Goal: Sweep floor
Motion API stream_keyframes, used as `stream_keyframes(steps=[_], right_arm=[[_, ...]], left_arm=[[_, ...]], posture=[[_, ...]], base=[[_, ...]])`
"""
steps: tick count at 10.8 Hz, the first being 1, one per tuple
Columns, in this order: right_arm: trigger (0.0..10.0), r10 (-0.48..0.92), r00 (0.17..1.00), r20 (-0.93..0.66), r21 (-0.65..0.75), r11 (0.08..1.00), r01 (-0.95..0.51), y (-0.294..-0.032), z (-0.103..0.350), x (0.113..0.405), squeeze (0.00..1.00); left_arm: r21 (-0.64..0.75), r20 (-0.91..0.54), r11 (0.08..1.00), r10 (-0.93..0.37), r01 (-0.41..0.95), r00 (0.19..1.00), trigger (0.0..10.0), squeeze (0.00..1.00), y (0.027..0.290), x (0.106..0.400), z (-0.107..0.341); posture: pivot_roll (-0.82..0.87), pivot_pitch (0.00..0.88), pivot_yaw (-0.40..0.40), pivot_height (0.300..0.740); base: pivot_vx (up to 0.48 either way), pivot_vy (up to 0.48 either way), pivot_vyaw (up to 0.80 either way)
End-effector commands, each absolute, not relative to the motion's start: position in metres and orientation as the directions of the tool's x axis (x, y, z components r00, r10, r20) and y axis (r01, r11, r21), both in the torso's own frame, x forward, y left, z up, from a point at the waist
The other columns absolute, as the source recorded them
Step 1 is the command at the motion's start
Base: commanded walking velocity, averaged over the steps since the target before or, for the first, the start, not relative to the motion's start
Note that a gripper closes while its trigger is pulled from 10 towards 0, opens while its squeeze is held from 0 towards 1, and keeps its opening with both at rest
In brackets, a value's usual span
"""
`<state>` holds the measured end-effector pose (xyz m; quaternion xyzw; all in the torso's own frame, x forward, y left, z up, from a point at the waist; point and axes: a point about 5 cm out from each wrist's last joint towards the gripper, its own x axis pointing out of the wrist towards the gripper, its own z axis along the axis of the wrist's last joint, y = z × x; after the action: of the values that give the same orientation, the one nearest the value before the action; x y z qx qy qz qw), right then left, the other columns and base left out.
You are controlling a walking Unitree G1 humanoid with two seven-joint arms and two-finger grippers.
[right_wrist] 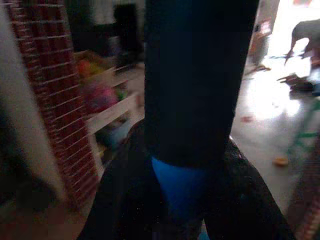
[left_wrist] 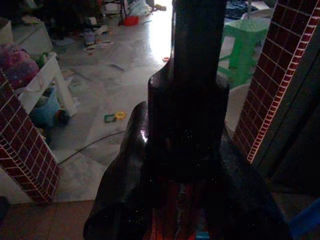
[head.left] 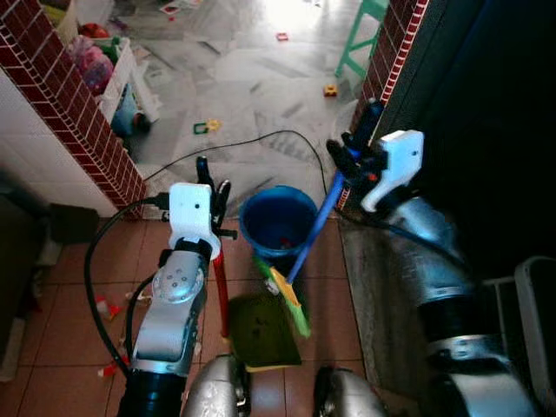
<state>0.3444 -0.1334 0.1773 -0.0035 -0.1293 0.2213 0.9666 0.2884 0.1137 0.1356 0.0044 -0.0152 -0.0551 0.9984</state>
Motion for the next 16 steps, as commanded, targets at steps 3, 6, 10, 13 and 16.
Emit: stream_keyframes(steps=[3, 6, 10, 13, 16], right_arm=[[10.0, 0.286, 0.883, 0.372, -0.187, 0.955, -0.231, -0.137, 0.201, 0.347, 0.0], [10.0, 0.284, 0.893, 0.35, -0.175, 0.956, -0.235, -0.14, 0.194, 0.348, 0.0], [10.0, 0.489, 0.825, 0.285, -0.106, 0.871, -0.48, -0.115, 0.181, 0.341, 0.0], [10.0, 0.454, 0.827, 0.332, -0.033, 0.882, -0.471, -0.1, 0.187, 0.342, 0.0], [10.0, 0.285, 0.841, 0.461, -0.109, 0.958, -0.265, -0.106, 0.222, 0.361, 0.0]], left_arm=[[0.009, 0.109, 0.993, -0.117, 0.116, 0.987, 10.0, 0.0, 0.111, 0.292, 0.15], [0.018, 0.099, 0.994, -0.113, 0.112, 0.989, 10.0, 0.0, 0.114, 0.292, 0.146], [0.102, 0.085, 0.995, -0.016, 0.007, 0.996, 10.0, 0.0, 0.142, 0.286, 0.14], [0.176, 0.112, 0.972, 0.14, -0.158, 0.984, 10.0, 0.0, 0.181, 0.278, 0.141], [0.131, 0.124, 0.985, 0.096, -0.112, 0.988, 10.0, 0.0, 0.162, 0.286, 0.143]], posture=[[0.02, 0.048, 0.006, 0.74], [0.02, 0.038, 0.003, 0.74], [0.03, 0.03, 0.007, 0.74], [0.04, 0.033, 0.002, 0.74], [0.04, 0.013, -0.005, 0.74]], base=[[0.0, 0.0, 0.0], [0.0, 0.0, 0.0], [0.0, 0.0, 0.0], [0.0, 0.0, 0.0], [0.0, 0.0, 0.0]])
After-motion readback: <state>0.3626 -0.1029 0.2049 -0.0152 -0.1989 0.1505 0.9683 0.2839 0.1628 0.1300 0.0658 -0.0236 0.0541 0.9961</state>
